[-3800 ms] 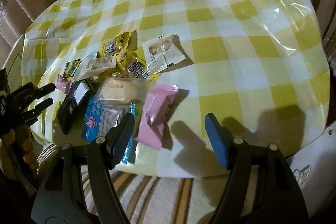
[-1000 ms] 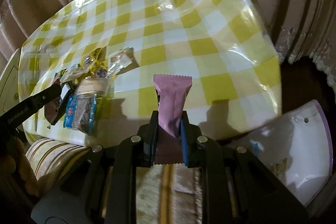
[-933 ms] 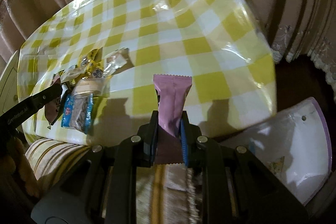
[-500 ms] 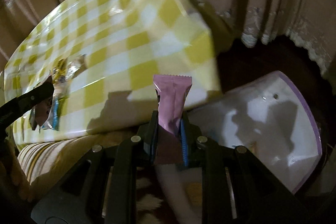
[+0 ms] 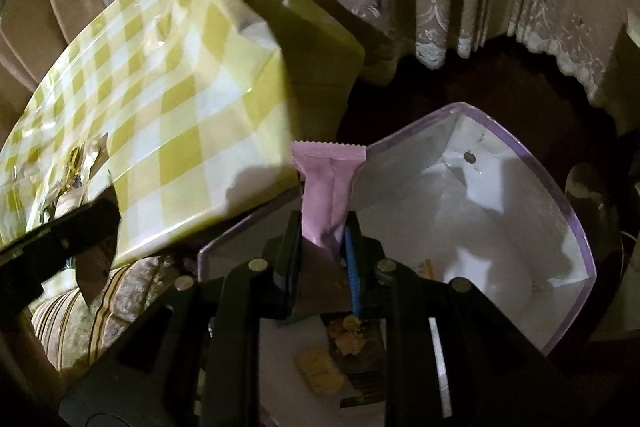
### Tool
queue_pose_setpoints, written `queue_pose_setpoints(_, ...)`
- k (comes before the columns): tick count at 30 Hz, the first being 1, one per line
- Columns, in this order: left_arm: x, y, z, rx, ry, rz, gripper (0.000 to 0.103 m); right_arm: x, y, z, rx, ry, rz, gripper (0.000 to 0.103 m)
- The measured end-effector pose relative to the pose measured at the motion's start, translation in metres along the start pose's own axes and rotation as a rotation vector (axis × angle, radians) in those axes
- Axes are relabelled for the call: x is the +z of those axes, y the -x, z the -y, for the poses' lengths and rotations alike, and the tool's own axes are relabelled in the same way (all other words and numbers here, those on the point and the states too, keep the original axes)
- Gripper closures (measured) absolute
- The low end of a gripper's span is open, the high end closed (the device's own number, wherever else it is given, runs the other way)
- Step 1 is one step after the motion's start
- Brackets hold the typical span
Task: Organize snacks
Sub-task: 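Lower both pink bars into the white box and open both tools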
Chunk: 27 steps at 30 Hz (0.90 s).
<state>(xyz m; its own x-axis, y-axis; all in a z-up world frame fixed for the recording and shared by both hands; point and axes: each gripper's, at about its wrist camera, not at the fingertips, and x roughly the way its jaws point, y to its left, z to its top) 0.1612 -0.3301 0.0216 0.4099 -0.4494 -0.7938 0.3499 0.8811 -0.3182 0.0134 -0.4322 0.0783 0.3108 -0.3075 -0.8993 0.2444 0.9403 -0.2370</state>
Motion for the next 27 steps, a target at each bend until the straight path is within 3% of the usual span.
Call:
queue_pose_setpoints(4,-0.001,-0.013,0.009,-0.041,-0.016,-0.047,0.078,0.0,-0.001,0.01,-0.01,-0.023,-0.003,0.078)
queue_pose_setpoints(9,-0.004,-0.027,0.015,-0.079,-0.014,-0.108,0.076,0.0,-0.003,0.015,-0.008,-0.036,-0.003,0.059)
queue_pose_setpoints(27,-0.003,-0.017,-0.001,-0.071,0.041,-0.096,0.074,0.001,0.0,0.001,-0.004,-0.003,-0.003,0.058)
